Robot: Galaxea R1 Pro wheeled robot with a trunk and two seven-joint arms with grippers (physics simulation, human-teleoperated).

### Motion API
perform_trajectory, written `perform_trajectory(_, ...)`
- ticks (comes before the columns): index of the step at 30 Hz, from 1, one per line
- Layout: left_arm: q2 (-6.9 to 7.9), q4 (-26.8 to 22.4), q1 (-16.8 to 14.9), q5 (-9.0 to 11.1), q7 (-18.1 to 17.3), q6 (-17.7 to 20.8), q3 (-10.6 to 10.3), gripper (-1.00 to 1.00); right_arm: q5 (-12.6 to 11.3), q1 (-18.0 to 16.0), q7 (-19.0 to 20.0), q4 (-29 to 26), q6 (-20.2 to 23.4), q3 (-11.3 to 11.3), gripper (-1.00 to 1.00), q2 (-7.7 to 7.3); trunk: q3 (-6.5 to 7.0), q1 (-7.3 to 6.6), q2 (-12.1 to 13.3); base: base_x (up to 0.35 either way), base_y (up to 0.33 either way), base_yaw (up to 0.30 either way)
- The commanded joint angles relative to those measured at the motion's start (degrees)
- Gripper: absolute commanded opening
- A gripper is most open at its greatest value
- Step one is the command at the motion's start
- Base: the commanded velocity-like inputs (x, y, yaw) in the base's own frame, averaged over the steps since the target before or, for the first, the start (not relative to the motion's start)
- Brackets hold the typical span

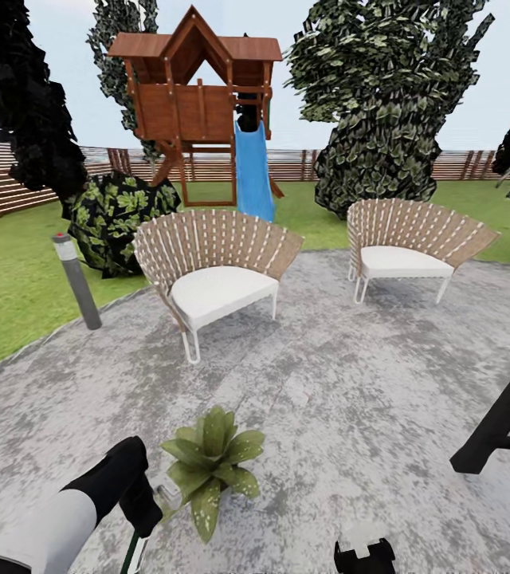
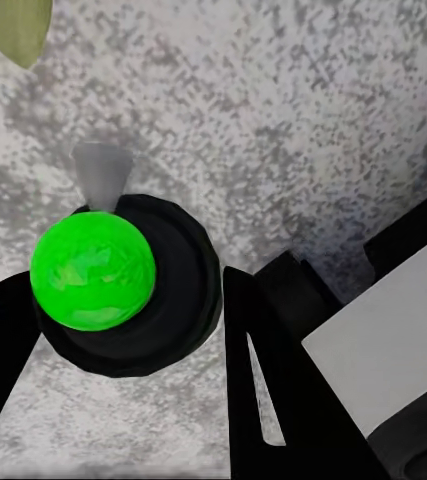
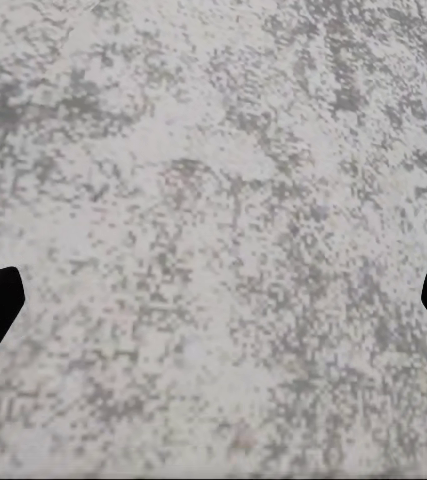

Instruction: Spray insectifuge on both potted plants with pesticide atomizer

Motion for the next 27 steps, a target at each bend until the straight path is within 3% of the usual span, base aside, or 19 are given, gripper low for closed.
perform_trajectory(1, 0.05, -0.1, 0.0, -0.4, -0.5, 0.2, -0.2, -1.00, 0.6, -0.1, -0.2, 0.1, -0.2, -0.5, 1.00, 0.03, -0.05, -0.02, 0.0, -0.039, 0.297, -0.016)
perform_trajectory(9, 0.41, -0.2, 0.0, -0.5, -0.4, 0.3, -0.2, -1.00, 0.6, -0.1, -0.2, 0.1, -0.2, -0.5, 1.00, 0.03, -0.05, -0.02, 0.0, -0.006, 0.258, -0.031)
perform_trajectory(15, 0.96, -0.2, 0.0, -0.5, -0.1, 0.4, -0.1, -1.00, 0.6, -0.1, -0.2, 0.1, -0.2, -0.5, 1.00, 0.03, -0.05, -0.02, 0.0, 0.000, 0.037, -0.236)
perform_trajectory(19, 0.99, -0.2, 0.0, -0.5, 0.1, 0.4, -0.2, -1.00, 0.6, -0.1, -0.2, 0.1, -0.2, -0.5, 1.00, -0.03, -0.05, -0.02, 0.0, -0.035, 0.020, -0.034)
perform_trajectory(23, 0.67, -0.3, 0.0, -0.5, 3.5, 0.5, -0.2, -1.00, 0.7, -0.1, -0.2, 0.1, -0.2, -0.4, 1.00, -0.22, -0.05, -0.02, 0.0, -0.245, 0.175, -0.002)
perform_trajectory(27, 0.40, -0.2, 0.0, -0.4, 4.2, 0.5, 0.0, -1.00, 0.7, -0.1, -0.2, 0.1, -0.2, -0.5, 1.00, -0.23, -0.05, -0.02, 0.0, -0.206, 0.244, 0.000)
